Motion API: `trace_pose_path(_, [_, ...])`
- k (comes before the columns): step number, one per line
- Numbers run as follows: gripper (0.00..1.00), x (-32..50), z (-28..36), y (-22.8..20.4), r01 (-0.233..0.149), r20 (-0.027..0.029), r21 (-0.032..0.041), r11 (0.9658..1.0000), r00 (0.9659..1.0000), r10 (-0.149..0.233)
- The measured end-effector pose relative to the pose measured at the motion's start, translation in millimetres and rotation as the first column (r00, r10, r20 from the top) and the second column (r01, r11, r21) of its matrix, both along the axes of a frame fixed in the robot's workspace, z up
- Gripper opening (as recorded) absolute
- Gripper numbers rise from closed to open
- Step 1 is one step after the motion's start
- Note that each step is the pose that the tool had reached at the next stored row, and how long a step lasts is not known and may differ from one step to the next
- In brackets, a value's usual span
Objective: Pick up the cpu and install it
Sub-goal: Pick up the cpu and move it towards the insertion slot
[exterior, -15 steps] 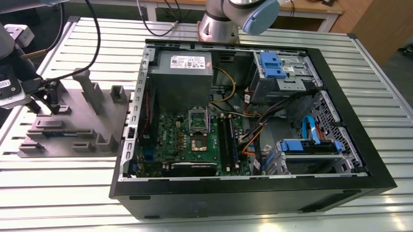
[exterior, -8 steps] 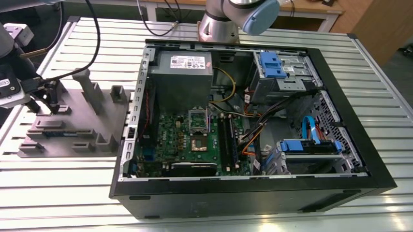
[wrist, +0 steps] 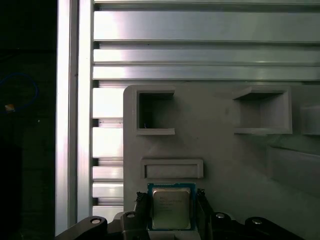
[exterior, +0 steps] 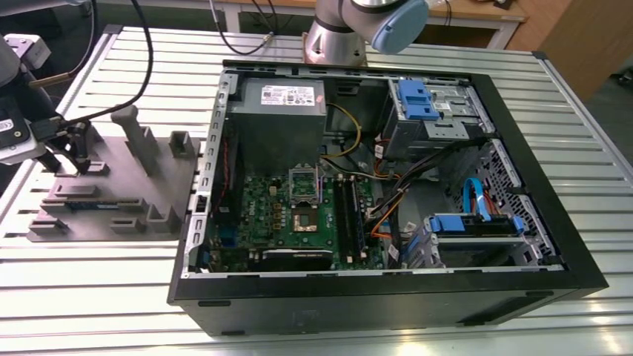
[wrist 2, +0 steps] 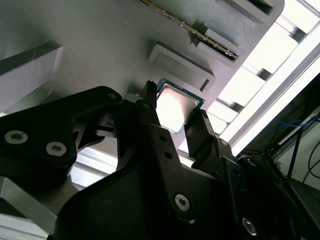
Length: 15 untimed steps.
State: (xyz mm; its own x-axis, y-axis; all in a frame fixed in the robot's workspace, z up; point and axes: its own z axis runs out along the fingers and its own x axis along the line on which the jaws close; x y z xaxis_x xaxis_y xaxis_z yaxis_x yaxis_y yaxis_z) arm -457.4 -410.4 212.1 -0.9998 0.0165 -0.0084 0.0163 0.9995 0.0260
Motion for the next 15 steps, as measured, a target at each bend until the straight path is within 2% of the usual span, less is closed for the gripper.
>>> trace_pose_path(15, [0.47, 0.0, 6.9, 0.0, 0.000, 0.0001, 0.0001, 1.0000, 1.0000, 0.000])
